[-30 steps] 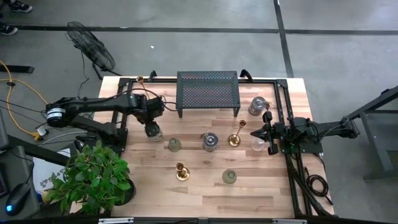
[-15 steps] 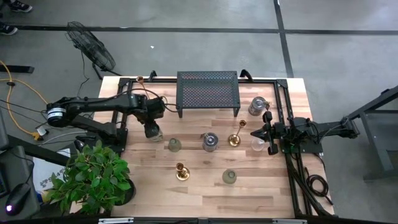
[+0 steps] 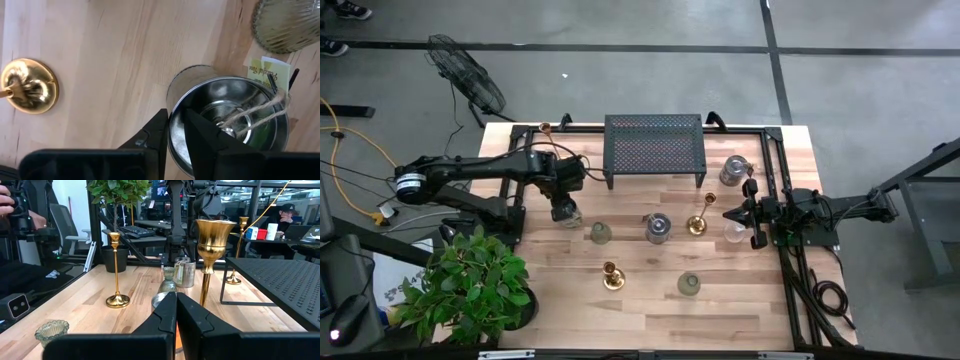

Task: Stock candles on shelf
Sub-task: Put the bottom left silver scented candle on the shelf

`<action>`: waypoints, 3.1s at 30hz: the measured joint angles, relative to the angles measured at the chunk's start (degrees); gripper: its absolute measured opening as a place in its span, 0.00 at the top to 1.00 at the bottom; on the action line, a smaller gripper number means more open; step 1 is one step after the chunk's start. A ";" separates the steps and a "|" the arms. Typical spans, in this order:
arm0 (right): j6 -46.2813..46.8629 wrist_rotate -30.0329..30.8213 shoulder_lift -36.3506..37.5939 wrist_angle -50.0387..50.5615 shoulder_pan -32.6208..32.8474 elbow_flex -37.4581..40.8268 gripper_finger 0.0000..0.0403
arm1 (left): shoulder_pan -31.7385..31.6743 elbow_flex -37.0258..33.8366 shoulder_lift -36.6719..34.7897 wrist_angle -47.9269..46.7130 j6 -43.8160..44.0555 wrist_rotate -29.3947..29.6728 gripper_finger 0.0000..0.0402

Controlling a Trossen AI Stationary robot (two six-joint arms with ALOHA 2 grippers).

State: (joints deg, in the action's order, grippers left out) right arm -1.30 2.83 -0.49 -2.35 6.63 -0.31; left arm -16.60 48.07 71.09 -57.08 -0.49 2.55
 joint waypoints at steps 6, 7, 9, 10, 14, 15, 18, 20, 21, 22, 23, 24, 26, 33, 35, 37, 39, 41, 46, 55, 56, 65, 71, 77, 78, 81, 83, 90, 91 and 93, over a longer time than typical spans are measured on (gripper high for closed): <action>-0.02 -0.02 0.00 0.00 0.01 0.00 0.99 | -0.02 -1.49 -0.01 0.87 -2.04 -0.60 0.86; -0.02 -0.01 0.00 0.00 0.00 0.02 0.99 | -0.02 -1.95 -0.07 1.31 -2.30 -0.69 0.86; 0.00 -0.02 0.02 0.00 0.01 0.01 0.99 | -0.02 -2.49 -0.11 1.84 -2.32 -0.79 0.86; -0.02 0.00 0.00 0.00 0.01 0.01 0.99 | -0.02 -2.51 -0.11 1.91 -2.32 -0.81 0.87; -0.02 0.00 0.00 0.00 -0.01 0.00 0.99 | -0.02 -2.51 -0.11 2.08 -2.34 -0.83 0.91; -0.02 0.00 0.00 0.01 0.01 -0.01 0.99 | -0.02 -2.51 -0.11 2.08 -2.41 -0.79 0.93; -0.02 0.00 0.00 0.00 0.00 0.01 0.99 | -0.02 -2.51 -0.08 2.16 -2.80 -0.81 0.99; -0.02 0.00 0.00 0.01 0.00 0.00 0.99 | -0.02 -2.51 -0.07 2.26 -2.84 -0.96 0.98; 0.00 0.00 0.00 0.01 -0.01 0.00 0.99 | -0.02 -2.51 -0.05 2.26 -2.86 -1.00 0.98; -0.02 0.00 0.00 0.01 -0.01 0.01 0.99 | -0.02 -2.51 -0.04 2.26 -2.89 -1.01 0.99; -0.02 -0.01 0.00 0.00 -0.01 0.01 0.99 | 0.03 -2.51 -0.04 2.23 -2.91 -1.04 0.99; -0.01 -0.01 0.00 0.01 -0.02 -0.01 0.99 | 0.07 -2.51 -0.04 2.23 -2.92 -1.05 0.99; -0.01 -0.02 0.01 0.01 0.01 0.00 0.99 | 0.07 -2.51 -0.04 2.18 -3.30 -1.51 0.99; -0.02 -0.02 0.00 0.00 0.01 0.00 0.99 | 0.04 -2.16 0.10 1.96 -3.13 -5.02 1.00; -0.02 0.00 0.00 0.01 0.00 0.02 0.99 | 0.08 -1.23 0.22 0.95 -2.70 -6.46 1.00; 0.00 0.00 0.00 0.02 -0.01 0.01 0.99 | 0.11 -0.10 0.26 0.15 -2.39 -6.57 1.00; -0.01 -0.02 0.00 0.01 -0.01 0.01 0.99 | 0.11 0.96 0.31 -0.51 -2.27 -6.26 1.00; -0.02 -0.01 0.01 0.01 0.00 0.02 0.99 | 0.11 1.64 0.33 -1.46 -2.25 -6.03 1.00; 0.00 0.00 0.02 0.00 0.01 0.01 0.99 | 0.13 2.73 0.37 -2.68 -1.80 -5.27 1.00; -0.02 0.00 0.00 0.02 -0.01 0.00 0.99 | 0.11 3.18 0.31 -2.90 -0.94 -4.63 1.00; -0.01 0.00 0.00 0.02 0.01 0.01 0.99 | 0.11 3.22 0.31 -2.88 -0.94 -4.61 1.00; -0.02 -0.01 0.00 0.01 0.01 0.00 0.99 | 0.11 6.74 0.20 -5.96 -0.57 -4.36 1.00; -0.02 0.00 0.00 0.02 0.01 -0.01 0.99 | 0.11 11.74 0.15 -9.83 -0.55 -3.21 1.00; -0.01 0.00 0.01 0.00 0.00 0.02 0.99 | 0.07 19.20 1.56 -13.61 -0.88 -1.61 1.00; -0.01 0.00 0.00 0.00 0.01 -0.01 0.99 | 0.07 20.79 2.19 -14.63 -1.29 -0.80 1.00; -0.02 0.00 0.00 0.00 0.01 0.01 0.99 | 0.07 26.06 4.40 -16.72 -2.51 0.88 1.00; -0.02 0.00 0.00 0.02 0.01 -0.01 0.99 | 0.07 29.95 6.42 -18.25 -3.37 1.96 1.00; -0.02 0.00 0.01 0.01 -0.01 0.02 0.99 | -0.71 43.28 13.03 -22.35 -6.56 4.98 1.00; -0.01 -0.02 0.00 0.01 0.00 0.00 0.99 | -1.14 44.94 13.98 -22.59 -6.93 5.04 1.00; -0.02 0.00 0.00 0.02 -0.01 0.01 0.99 | -1.86 47.96 16.03 -23.11 -8.02 5.16 1.00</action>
State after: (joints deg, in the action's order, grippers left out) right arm -1.32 2.83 -0.49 -2.33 6.61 -0.30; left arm -18.46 96.04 87.12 -80.19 -8.51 7.70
